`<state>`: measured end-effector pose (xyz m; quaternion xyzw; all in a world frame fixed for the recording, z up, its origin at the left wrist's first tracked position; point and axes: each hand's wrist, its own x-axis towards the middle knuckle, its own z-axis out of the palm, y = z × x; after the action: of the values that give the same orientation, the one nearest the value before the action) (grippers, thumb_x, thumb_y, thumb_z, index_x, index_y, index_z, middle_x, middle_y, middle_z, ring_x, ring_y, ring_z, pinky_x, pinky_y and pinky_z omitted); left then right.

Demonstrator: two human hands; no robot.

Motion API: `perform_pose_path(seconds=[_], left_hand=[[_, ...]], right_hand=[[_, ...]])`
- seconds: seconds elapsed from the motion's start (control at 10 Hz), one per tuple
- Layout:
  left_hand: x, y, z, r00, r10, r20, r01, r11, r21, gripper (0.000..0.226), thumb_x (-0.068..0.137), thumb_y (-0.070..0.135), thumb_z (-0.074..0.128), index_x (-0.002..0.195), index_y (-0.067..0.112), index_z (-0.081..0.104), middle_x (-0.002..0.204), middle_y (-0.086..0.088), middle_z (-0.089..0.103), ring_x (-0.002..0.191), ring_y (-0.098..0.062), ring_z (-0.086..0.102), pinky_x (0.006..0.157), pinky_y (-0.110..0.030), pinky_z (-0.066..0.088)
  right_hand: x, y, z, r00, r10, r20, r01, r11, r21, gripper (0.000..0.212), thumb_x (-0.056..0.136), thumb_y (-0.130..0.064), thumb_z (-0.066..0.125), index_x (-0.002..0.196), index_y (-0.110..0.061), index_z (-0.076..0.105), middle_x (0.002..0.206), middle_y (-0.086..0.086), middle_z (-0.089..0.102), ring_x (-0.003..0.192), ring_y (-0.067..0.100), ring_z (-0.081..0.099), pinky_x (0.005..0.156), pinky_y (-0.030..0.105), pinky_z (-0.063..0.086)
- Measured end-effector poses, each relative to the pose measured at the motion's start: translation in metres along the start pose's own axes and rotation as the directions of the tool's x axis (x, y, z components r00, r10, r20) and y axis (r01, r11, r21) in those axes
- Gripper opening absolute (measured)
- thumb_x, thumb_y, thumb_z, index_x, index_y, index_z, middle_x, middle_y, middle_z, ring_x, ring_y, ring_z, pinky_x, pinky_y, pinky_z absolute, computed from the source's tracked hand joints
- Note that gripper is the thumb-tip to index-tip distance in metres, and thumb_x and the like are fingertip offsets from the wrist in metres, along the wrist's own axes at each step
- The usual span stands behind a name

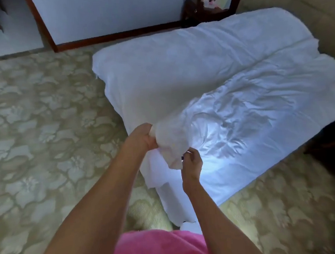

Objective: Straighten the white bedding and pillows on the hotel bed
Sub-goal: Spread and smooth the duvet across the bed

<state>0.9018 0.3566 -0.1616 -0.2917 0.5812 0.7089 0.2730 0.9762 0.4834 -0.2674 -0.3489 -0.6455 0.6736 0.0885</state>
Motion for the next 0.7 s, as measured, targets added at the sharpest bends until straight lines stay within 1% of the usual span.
perform_pose_path(seconds=[0.1,0.2,0.3,0.4,0.5,0.6,0.7], left_hand=[[-0.03,0.024,0.0,0.989,0.148,-0.006,-0.135,0.918,0.373,0.025,0.094,0.011,0.061,0.107,-0.01,0.064,0.099,-0.022,0.058,0.093,-0.011,0.064,0.062,-0.016,0.044],[-0.038,0.047,0.01,0.991,0.106,-0.085,-0.073,0.942,0.328,0.037,0.098,0.025,0.054,0.117,-0.006,0.06,0.11,-0.018,0.062,0.107,-0.019,0.058,0.081,-0.02,0.042],[-0.036,0.065,0.023,0.993,0.091,-0.077,-0.072,0.972,0.223,0.035,0.089,0.032,0.058,0.062,0.015,0.045,0.063,0.0,0.04,0.053,-0.014,0.037,0.047,-0.017,0.036],[-0.022,0.089,0.023,0.994,-0.051,-0.098,0.018,0.95,-0.313,0.024,0.084,0.013,0.04,0.064,0.017,0.028,0.06,-0.001,0.024,0.051,-0.021,0.022,0.044,-0.018,0.023],[0.006,0.111,0.012,0.972,-0.228,-0.046,0.135,0.713,-0.689,0.018,0.068,-0.001,0.019,0.067,0.016,0.022,0.057,-0.003,0.013,0.052,-0.019,0.014,0.053,-0.025,0.016],[0.039,0.134,-0.005,0.955,-0.277,0.102,0.243,0.541,-0.805,0.024,0.09,0.004,0.022,0.074,0.01,0.038,0.056,-0.005,0.021,0.053,-0.017,0.016,0.049,-0.022,0.018],[0.074,0.161,-0.021,0.943,-0.278,0.184,0.318,0.584,-0.747,0.027,0.085,-0.003,0.023,0.069,0.006,0.044,0.056,-0.005,0.031,0.045,-0.013,0.021,0.037,-0.019,0.024]], right_hand=[[-0.018,0.024,0.003,0.999,0.033,-0.028,-0.037,0.989,-0.143,0.034,0.088,0.003,0.045,0.106,-0.02,0.063,0.096,-0.007,0.069,0.091,0.022,0.067,0.079,0.039,0.052],[-0.025,0.035,0.01,0.995,0.103,0.014,-0.095,0.96,-0.263,0.042,0.088,-0.01,0.06,0.128,-0.021,0.055,0.12,0.0,0.063,0.1,0.019,0.061,0.087,0.036,0.051],[-0.02,0.039,0.032,0.978,0.174,0.117,-0.119,0.919,-0.376,0.073,0.08,-0.029,0.076,0.144,-0.023,0.04,0.137,0.002,0.049,0.122,0.019,0.051,0.101,0.038,0.046],[-0.012,0.041,0.069,0.969,0.184,0.166,-0.09,0.886,-0.455,0.107,0.069,-0.043,0.082,0.155,-0.024,0.021,0.154,0.0,0.031,0.141,0.02,0.034,0.111,0.042,0.038],[0.013,0.048,0.107,0.97,0.242,0.033,-0.198,0.857,-0.476,0.11,0.066,-0.049,0.079,0.154,-0.022,0.019,0.159,-0.001,0.025,0.145,0.021,0.03,0.112,0.045,0.036],[0.045,0.054,0.139,0.965,0.256,-0.053,-0.242,0.803,-0.545,0.066,0.077,-0.053,0.066,0.129,-0.016,0.05,0.131,0.005,0.056,0.117,0.031,0.058,0.096,0.043,0.048],[0.063,0.054,0.168,0.955,0.283,-0.085,-0.291,0.848,-0.443,0.029,0.097,-0.034,0.05,0.115,-0.012,0.053,0.099,0.01,0.064,0.103,0.037,0.061,0.083,0.04,0.048]])
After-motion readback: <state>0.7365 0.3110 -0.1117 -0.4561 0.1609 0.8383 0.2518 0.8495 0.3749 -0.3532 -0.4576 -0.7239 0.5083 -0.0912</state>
